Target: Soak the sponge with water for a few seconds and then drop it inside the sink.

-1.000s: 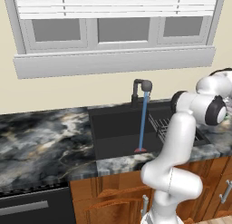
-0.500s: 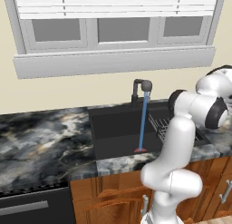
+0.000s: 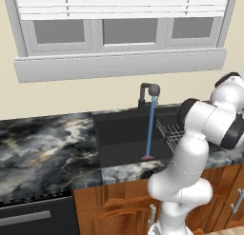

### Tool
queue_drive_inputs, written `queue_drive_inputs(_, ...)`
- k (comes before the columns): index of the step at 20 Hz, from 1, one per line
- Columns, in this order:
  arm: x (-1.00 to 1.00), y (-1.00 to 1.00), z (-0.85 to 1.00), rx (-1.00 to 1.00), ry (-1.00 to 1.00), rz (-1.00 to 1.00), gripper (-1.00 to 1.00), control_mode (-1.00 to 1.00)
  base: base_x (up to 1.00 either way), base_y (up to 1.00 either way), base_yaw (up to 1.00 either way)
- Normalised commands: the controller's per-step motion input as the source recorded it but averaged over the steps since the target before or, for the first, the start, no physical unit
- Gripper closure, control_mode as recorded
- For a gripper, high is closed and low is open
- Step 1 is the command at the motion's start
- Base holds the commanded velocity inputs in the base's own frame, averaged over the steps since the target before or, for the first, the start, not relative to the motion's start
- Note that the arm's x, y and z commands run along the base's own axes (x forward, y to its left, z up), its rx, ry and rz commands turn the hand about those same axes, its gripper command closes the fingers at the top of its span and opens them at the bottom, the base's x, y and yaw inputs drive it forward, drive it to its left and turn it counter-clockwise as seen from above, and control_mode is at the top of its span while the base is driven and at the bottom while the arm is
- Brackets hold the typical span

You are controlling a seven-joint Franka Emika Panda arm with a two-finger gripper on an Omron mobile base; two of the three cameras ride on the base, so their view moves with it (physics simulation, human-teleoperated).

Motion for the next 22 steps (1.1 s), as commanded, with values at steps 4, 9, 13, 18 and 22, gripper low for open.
queue_drive_inputs(4, -0.08, 0.56, 0.16, 0.00, -0.02, 0.08, 1.00, -1.00, 0.00, 0.00, 0.00)
queue_drive_inputs(9, -0.05, 0.47, 0.13, 0.00, -0.05, 0.08, 1.00, -1.00, 0.00, 0.00, 0.00)
queue_drive_inputs(13, 0.00, 0.23, 0.16, 0.00, -0.03, 0.08, 1.00, -1.00, 0.00, 0.00, 0.00)
queue_drive_inputs(18, 0.00, 0.19, 0.04, 0.00, -0.08, 0.06, 1.00, -1.00, 0.00, 0.00, 0.00)
queue_drive_inputs(22, 0.00, 0.29, 0.00, 0.00, -0.20, 0.00, 1.00, -1.00, 0.00, 0.00, 0.00)
